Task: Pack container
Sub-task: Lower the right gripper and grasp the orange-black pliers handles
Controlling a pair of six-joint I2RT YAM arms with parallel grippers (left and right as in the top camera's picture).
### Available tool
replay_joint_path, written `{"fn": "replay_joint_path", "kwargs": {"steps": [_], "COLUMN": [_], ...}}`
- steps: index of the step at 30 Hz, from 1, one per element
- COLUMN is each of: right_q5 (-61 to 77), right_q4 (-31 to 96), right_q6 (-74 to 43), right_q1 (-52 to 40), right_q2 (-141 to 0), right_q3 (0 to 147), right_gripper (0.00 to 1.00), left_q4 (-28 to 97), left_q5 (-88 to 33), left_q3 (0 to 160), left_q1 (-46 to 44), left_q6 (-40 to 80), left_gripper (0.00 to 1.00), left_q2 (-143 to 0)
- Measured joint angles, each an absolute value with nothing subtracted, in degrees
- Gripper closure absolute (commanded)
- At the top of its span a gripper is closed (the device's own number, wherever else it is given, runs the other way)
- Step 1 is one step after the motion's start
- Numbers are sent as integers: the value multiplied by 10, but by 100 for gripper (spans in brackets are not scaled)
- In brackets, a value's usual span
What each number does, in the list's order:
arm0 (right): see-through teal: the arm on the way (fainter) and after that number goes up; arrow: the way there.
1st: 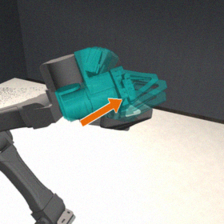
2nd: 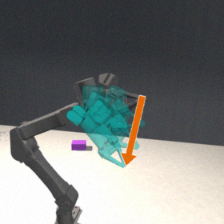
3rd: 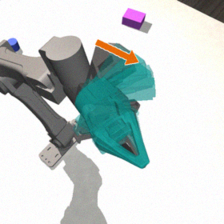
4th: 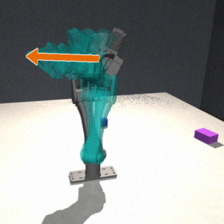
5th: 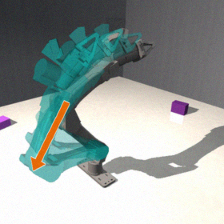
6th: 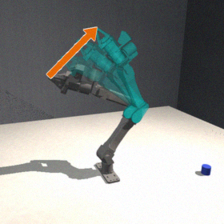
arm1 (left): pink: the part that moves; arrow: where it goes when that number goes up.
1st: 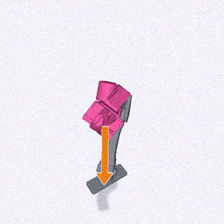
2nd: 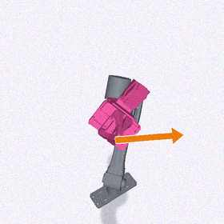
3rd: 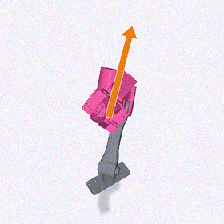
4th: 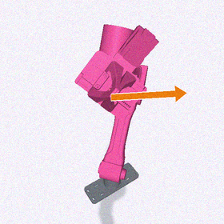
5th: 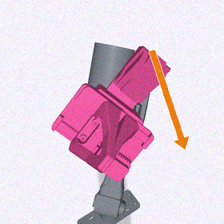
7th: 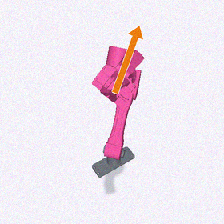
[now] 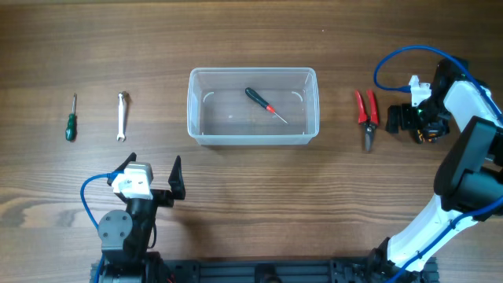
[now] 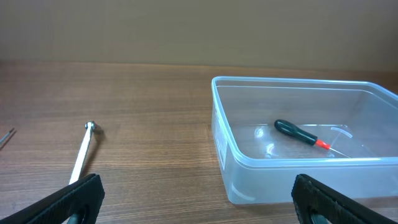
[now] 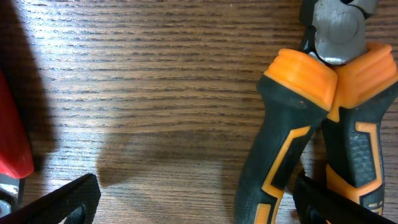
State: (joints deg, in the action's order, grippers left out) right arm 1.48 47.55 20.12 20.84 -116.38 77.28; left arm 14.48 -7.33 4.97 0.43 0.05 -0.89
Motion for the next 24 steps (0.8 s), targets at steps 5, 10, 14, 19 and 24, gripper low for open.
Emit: {"fn": "replay_joint_path", "kwargs": {"steps": [5,10,14,19,24], "right_q5": [13,12,12,12,12], "right_q4": [475,475,475,475,475], "right_q6": [204,208,208,208,202], "right_q1": [209,209,209,209,209], "right_q2": [-1164,-1164,-1164,-1165,-1165], "right_q3": [773,773,773,773,773], "right_gripper": [14,29,40,49,60], "left_q4": [145,145,145,145,145], "left_q5": [-73,-73,-73,-73,-73], "left_q3": [50,50,50,50,50], "left_q1": [4,4,4,4,4], "left_q6": [1,1,1,1,1], "left_gripper": [0,0,0,0,0], "left_q2": [-9,-9,-9,-9,-9]}}
